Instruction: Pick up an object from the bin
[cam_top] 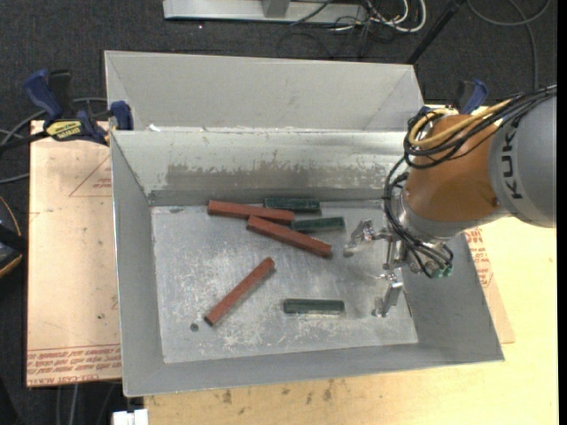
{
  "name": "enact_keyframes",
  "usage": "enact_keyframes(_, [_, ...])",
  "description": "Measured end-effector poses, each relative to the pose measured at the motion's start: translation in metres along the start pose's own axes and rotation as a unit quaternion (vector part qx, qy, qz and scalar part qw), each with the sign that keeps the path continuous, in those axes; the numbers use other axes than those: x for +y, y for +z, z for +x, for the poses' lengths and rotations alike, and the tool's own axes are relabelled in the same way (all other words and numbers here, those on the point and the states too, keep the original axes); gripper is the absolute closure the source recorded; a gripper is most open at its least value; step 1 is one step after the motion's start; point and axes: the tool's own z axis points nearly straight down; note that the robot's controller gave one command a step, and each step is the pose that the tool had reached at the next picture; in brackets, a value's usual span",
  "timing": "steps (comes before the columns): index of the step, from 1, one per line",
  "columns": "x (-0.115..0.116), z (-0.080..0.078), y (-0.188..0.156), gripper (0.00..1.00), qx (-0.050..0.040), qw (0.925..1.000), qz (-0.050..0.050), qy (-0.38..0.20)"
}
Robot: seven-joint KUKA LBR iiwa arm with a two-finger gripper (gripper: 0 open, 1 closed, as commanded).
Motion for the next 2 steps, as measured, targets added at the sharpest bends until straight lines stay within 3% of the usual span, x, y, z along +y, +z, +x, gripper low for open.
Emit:
enact_keyframes(1, [0.0305, 0.0163, 0.0239, 1.00, -0.0001, 0.9980, 0.000, -0.064])
enact_keyframes(2, [0.0305, 0.0163, 0.0239, 0.00, -0.0002, 0.9980, 0.000, -0.064])
